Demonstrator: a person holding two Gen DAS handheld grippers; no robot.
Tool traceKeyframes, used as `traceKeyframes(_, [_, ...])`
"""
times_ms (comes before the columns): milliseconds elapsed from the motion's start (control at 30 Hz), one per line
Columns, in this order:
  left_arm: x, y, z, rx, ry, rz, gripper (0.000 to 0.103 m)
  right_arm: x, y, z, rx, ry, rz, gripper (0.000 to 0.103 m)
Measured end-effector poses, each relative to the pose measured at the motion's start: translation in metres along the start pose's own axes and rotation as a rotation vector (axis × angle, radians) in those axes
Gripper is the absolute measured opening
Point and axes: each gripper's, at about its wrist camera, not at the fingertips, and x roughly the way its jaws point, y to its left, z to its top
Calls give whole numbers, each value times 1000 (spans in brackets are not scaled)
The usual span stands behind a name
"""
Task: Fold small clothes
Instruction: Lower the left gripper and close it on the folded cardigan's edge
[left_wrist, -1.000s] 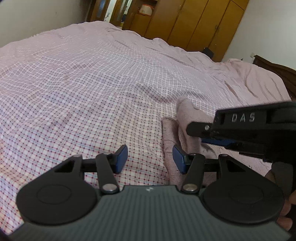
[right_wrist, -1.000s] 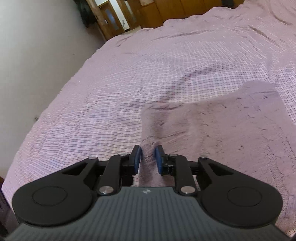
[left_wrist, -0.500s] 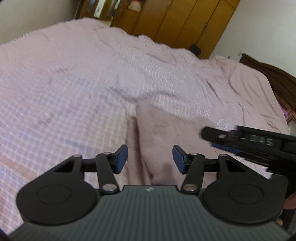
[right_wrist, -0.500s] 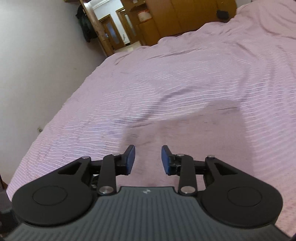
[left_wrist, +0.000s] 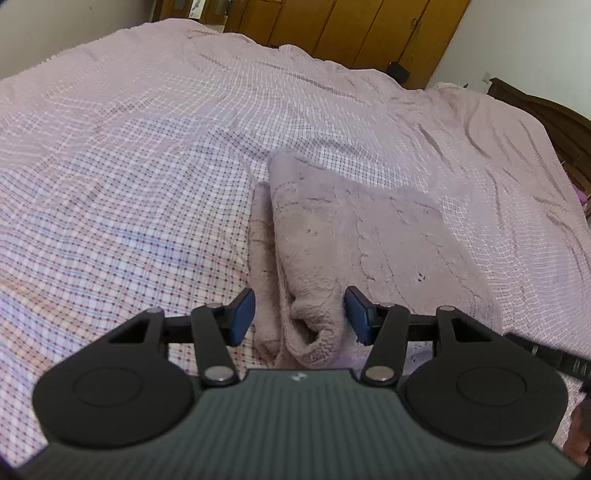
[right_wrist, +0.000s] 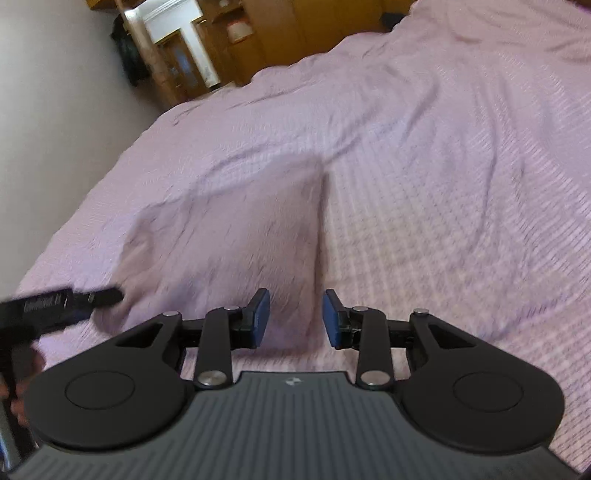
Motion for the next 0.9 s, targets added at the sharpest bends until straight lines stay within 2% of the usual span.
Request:
traceKeyframes(33, [-4, 0, 1, 0, -5, -3, 55, -1, 3, -5, -24, -4, 12, 40])
traceKeyframes(100, [-10, -2, 4, 0, -21, -14, 61, -4, 14, -16, -115, -27, -25, 54])
traceKeyframes(167, [-12, -3, 5, -10, -30, -33, 66, 2, 28, -23, -209, -31, -110, 55])
traceKeyframes(267, [-4, -9, 3, 4, 1, -47, 66, 9, 49, -28, -316, -68, -147, 56])
traceKeyframes(367, [5, -19, -4, 74, -8, 13, 65, 22, 59, -25, -378, -84, -164, 55])
traceKeyframes(400, [8, -22, -6, 101, -20, 33, 64, 27, 61, -23, -385, -79, -171, 37])
traceKeyframes(433, [9, -23, -8, 116, -24, 43, 58, 29, 61, -22, -387, -82, -172, 27])
traceKeyframes(467, [11, -22, -8, 118, -22, 47, 33, 28, 62, -22, -374, -105, -178, 23])
traceKeyframes(500, [11, -19, -8, 106, -9, 47, 28, 24, 59, -22, -345, -124, -164, 19])
traceKeyframes(600, [9, -6, -4, 61, 12, 14, 23, 9, 50, -27, -271, -143, -151, 8])
traceKeyframes(667, [7, 0, -3, 56, 15, 14, 23, 4, 37, -34, -214, -132, -140, 7])
traceKeyframes(767, [20, 0, -11, 116, 46, 49, 23, 21, 26, -50, -177, -61, -173, 7])
traceKeyframes(833, [24, 6, -15, 73, 62, 34, 24, 26, 28, -54, -215, -68, -199, 7])
traceKeyframes(900, [17, 11, -14, 42, 67, 23, 27, 23, 27, -50, -217, -58, -183, 7])
